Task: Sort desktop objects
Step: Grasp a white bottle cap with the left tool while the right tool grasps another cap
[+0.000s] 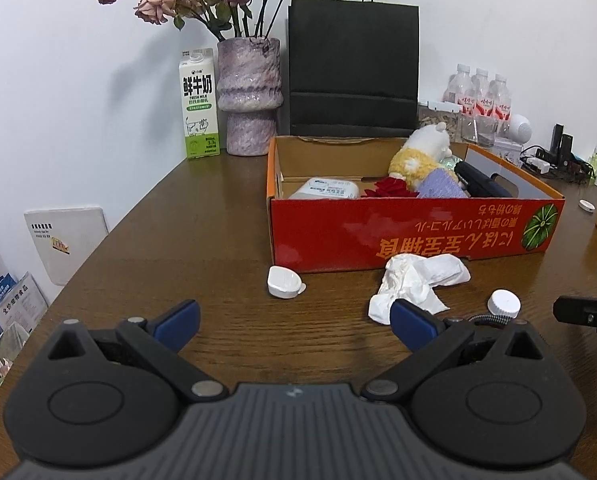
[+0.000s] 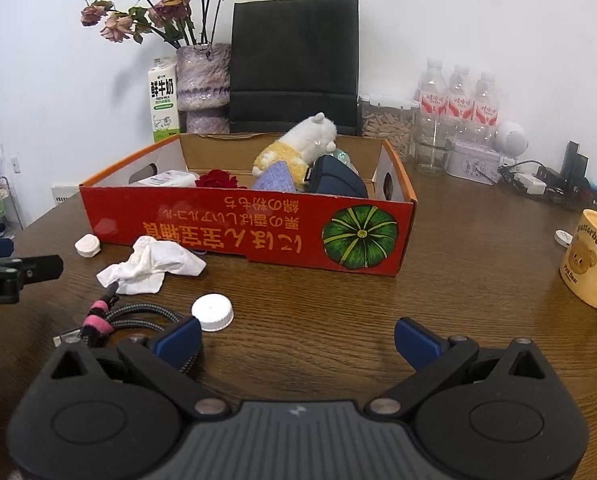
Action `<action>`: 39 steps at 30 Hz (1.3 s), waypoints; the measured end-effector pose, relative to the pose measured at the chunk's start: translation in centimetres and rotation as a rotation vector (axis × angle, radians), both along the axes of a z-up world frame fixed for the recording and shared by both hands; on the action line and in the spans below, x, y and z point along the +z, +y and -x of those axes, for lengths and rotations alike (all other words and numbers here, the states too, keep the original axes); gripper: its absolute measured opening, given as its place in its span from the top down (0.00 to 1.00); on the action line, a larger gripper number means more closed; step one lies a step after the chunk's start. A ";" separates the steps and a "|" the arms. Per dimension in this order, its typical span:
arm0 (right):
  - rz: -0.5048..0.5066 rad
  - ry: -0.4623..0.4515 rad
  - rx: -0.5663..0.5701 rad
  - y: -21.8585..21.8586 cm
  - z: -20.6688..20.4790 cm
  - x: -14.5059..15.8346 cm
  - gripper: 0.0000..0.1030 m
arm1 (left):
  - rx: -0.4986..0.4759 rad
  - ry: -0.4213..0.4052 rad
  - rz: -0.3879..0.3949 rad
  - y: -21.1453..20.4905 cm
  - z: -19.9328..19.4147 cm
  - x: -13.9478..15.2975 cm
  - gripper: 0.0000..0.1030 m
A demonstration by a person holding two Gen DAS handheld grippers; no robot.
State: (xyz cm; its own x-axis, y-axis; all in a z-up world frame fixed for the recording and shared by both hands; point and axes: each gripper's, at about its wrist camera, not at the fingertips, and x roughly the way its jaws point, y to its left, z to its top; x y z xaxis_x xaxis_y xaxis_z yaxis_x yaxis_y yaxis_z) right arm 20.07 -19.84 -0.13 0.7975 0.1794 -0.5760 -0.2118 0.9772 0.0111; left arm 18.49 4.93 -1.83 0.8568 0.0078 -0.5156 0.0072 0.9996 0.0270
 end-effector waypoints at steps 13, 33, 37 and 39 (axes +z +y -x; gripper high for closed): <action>0.007 0.030 0.025 1.0 -1.8 -0.6 0.02 | -0.006 0.046 0.001 0.6 -1.4 -0.8 0.00; -0.005 0.070 0.096 3.3 -4.4 -1.4 0.59 | 0.021 0.087 -0.002 1.5 -6.3 -1.1 0.01; -0.031 0.061 0.084 2.8 -4.6 -1.3 0.74 | 0.025 0.097 0.008 1.7 -6.9 -1.3 0.05; -0.035 0.055 0.080 2.6 -4.6 -1.4 0.74 | 0.023 0.096 0.013 1.7 -7.2 -1.4 0.07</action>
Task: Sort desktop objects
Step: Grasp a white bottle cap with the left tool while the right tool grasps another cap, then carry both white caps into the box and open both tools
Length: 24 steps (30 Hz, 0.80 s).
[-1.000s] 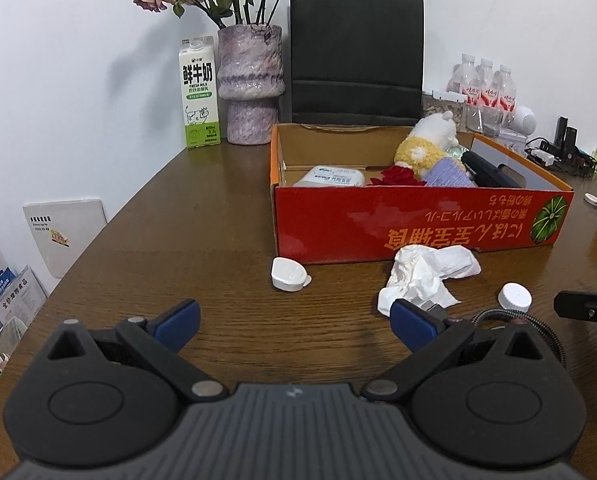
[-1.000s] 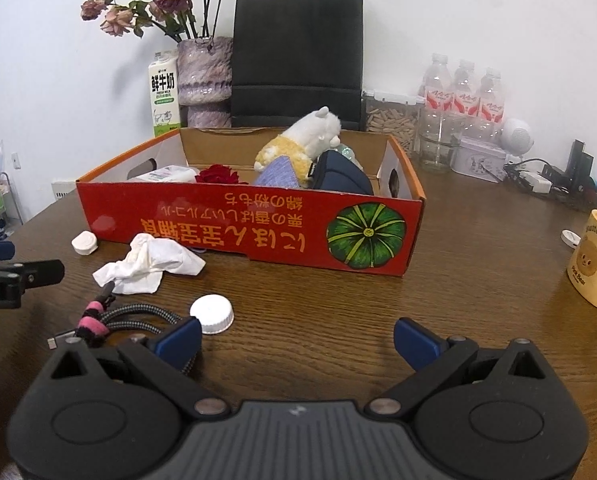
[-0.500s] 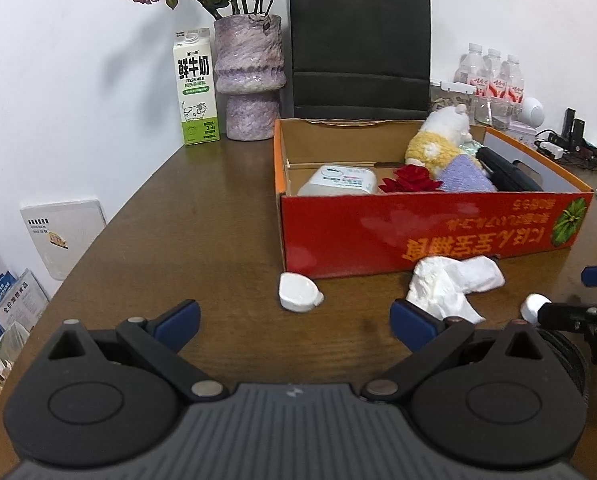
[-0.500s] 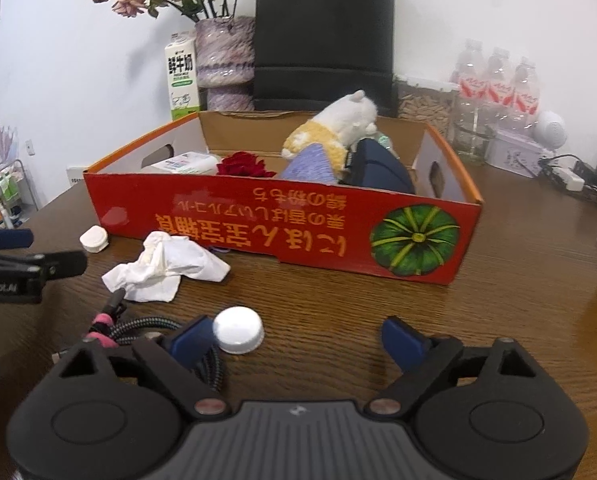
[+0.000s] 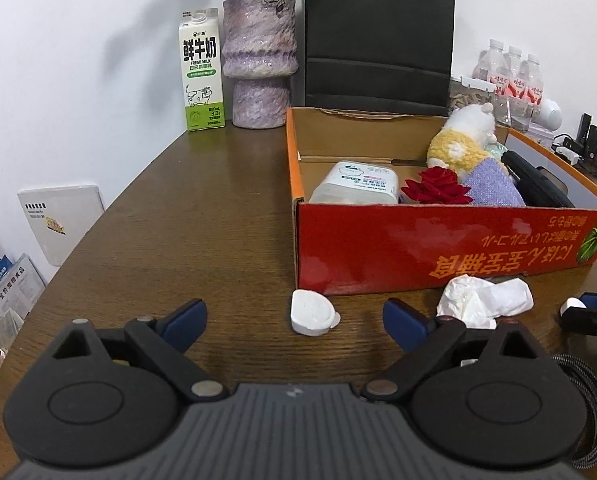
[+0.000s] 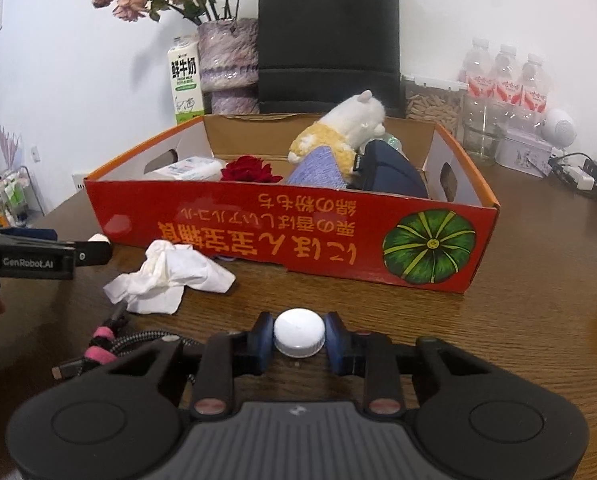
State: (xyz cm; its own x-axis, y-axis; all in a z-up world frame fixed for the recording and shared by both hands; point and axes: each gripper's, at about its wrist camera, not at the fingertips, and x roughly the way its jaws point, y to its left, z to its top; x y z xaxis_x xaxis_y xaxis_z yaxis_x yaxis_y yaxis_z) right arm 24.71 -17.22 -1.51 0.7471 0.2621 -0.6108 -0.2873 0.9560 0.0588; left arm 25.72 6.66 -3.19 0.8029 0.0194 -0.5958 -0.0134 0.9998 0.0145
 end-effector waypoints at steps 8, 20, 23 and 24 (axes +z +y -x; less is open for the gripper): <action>0.009 -0.039 -0.028 -0.2 0.0 0.1 0.74 | -0.018 0.025 0.017 -0.4 -1.2 -0.2 0.47; -0.001 -0.056 -0.049 -0.4 0.1 -0.2 0.74 | -0.021 0.010 0.049 -0.3 -0.6 -0.5 0.76; -0.002 -0.066 -0.055 -0.4 0.3 -0.1 0.74 | -0.017 0.002 0.038 -0.4 -0.3 -0.5 0.76; -0.002 -0.071 -0.055 -0.4 0.3 0.0 0.74 | -0.014 -0.004 0.036 -0.5 -0.1 -0.5 0.76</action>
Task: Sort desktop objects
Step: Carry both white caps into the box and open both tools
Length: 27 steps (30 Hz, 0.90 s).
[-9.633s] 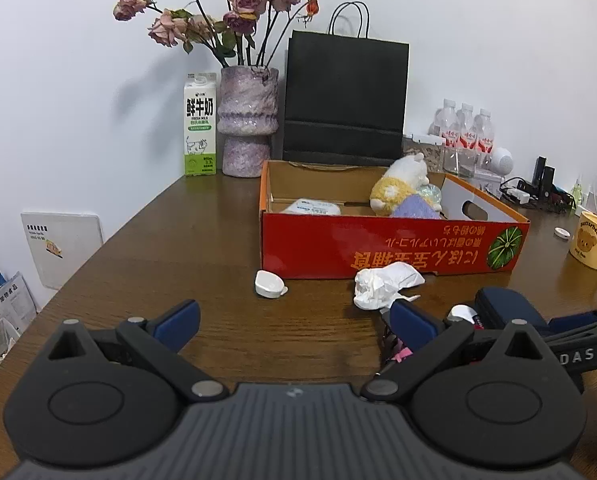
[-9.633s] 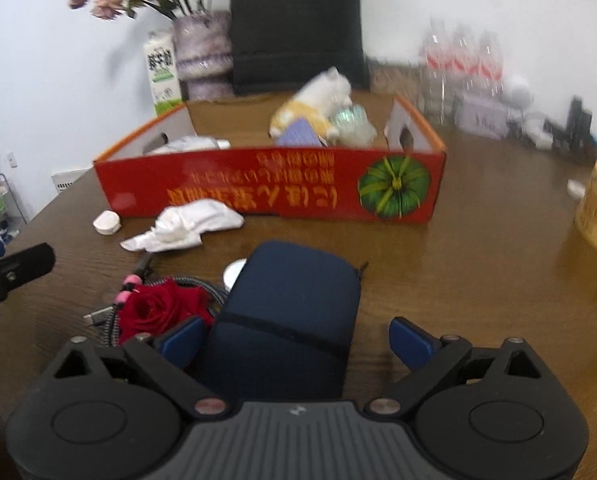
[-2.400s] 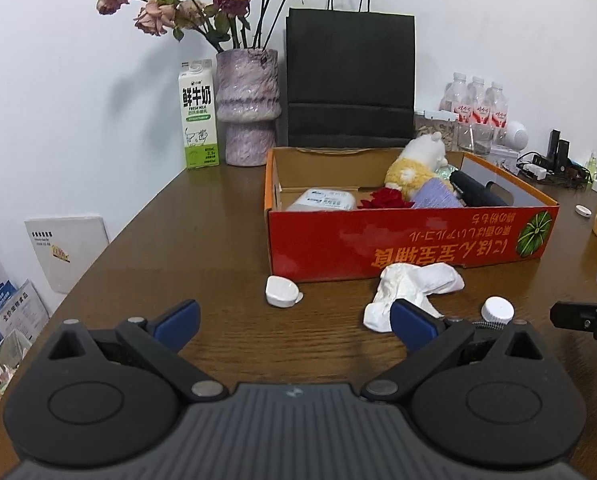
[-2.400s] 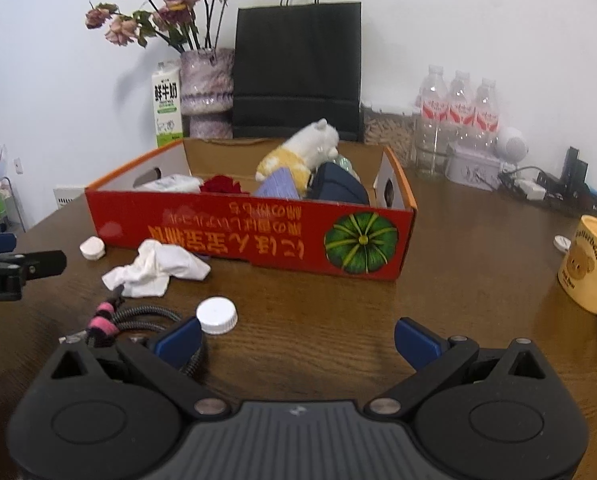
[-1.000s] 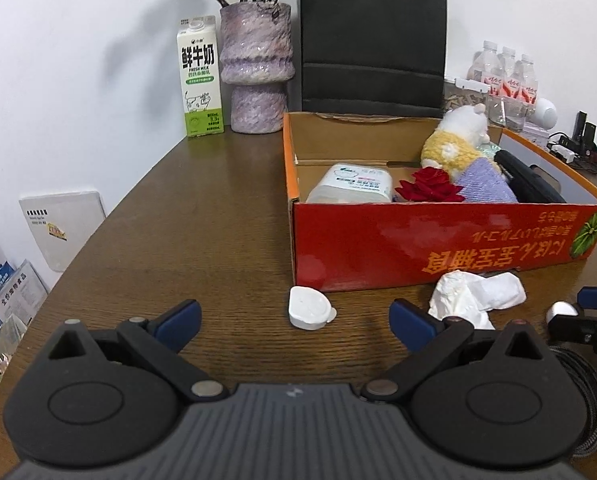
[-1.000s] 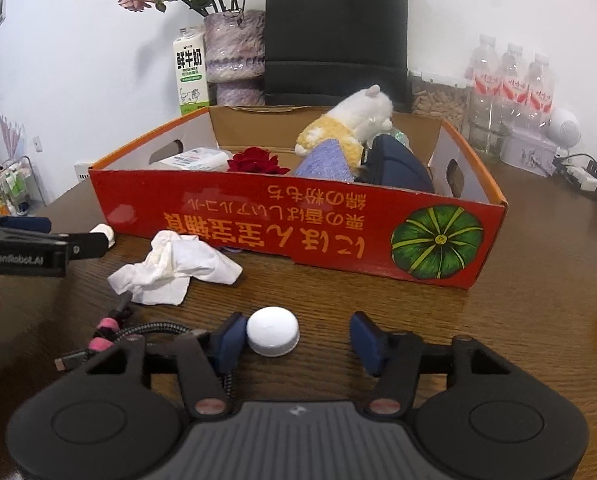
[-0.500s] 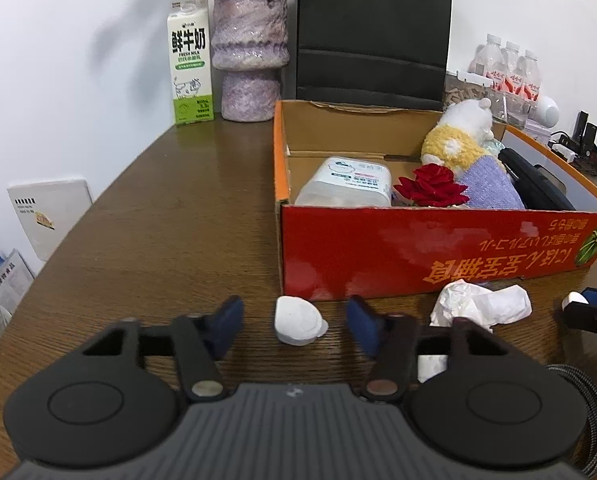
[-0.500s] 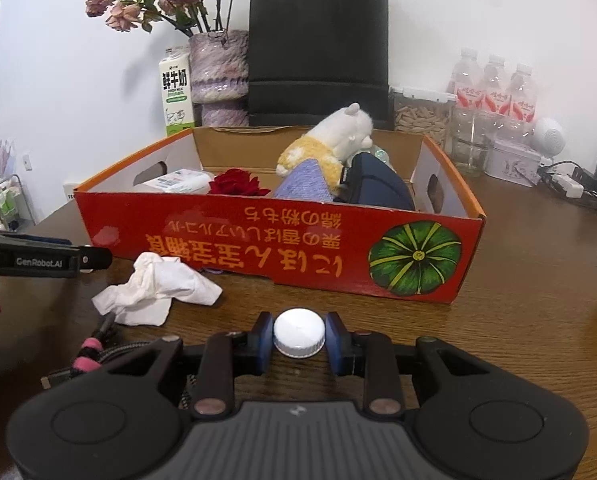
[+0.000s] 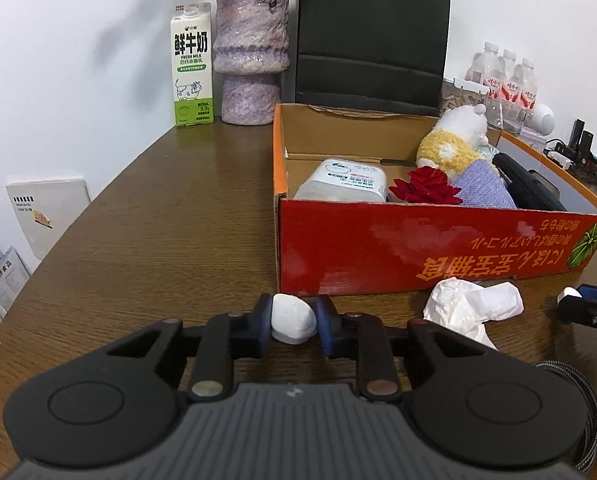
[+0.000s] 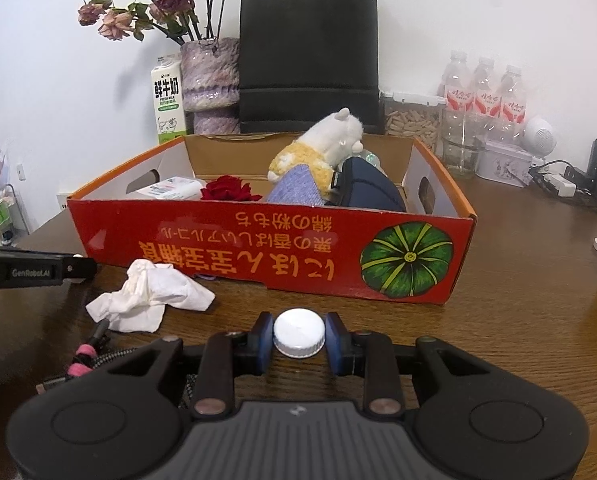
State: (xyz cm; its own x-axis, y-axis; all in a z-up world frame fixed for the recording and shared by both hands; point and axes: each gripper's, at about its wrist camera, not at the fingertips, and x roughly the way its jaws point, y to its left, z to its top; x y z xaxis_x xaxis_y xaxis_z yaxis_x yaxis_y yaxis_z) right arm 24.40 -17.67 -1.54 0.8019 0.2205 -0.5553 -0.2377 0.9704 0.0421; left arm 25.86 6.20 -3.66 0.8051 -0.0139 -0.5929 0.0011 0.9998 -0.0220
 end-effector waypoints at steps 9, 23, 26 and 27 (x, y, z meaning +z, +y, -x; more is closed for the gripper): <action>-0.011 -0.052 -0.001 -0.1 0.7 0.5 0.74 | 0.019 -0.097 -0.012 -0.7 2.7 1.4 0.76; -0.030 -0.220 -0.006 -0.7 0.6 5.8 0.74 | -0.044 -0.271 -0.004 -3.8 3.2 6.9 0.76; -0.035 -0.246 -0.006 -0.6 -0.3 7.0 0.74 | -0.057 -0.296 -0.001 -4.6 2.2 7.8 0.76; -0.033 -0.257 -0.007 -0.5 -0.7 7.4 0.74 | -0.060 -0.303 0.003 -4.8 1.8 8.1 0.76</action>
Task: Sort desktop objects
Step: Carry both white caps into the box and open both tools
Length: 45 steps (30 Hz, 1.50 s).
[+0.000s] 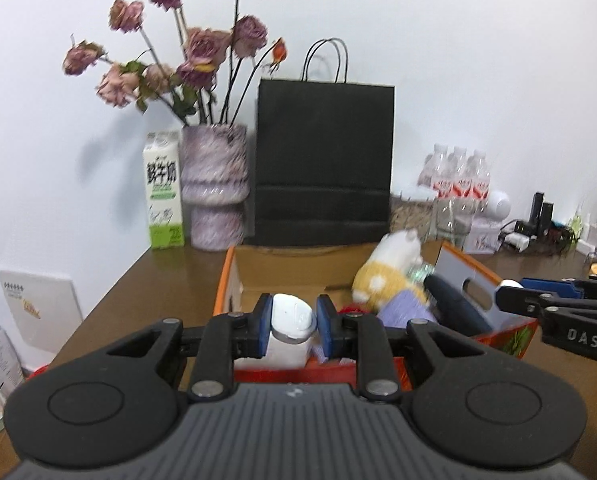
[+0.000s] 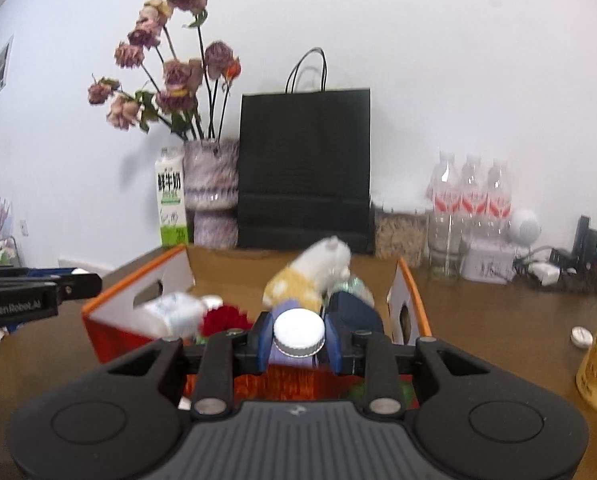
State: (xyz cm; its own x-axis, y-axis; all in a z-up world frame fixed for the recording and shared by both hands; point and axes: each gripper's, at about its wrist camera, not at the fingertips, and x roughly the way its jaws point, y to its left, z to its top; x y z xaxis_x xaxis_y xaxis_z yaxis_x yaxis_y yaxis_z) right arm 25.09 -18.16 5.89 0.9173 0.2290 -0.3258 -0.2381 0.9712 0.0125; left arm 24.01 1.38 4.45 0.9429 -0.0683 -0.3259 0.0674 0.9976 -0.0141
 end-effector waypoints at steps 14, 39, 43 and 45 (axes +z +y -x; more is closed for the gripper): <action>-0.038 -0.016 0.002 1.9 -6.0 1.5 0.74 | -0.035 -0.009 -0.006 -2.9 -6.0 0.8 0.76; -0.005 0.064 -0.020 2.1 -8.7 -2.8 0.29 | 0.081 0.046 -0.107 -2.6 -9.0 -3.9 0.30; -0.014 0.032 -0.041 1.9 -8.3 -2.5 0.10 | 0.113 0.017 -0.123 -2.5 -8.6 -3.7 0.06; -0.021 0.026 -0.054 1.6 -8.2 -2.5 0.02 | 0.142 0.003 -0.120 -2.2 -8.5 -3.7 0.00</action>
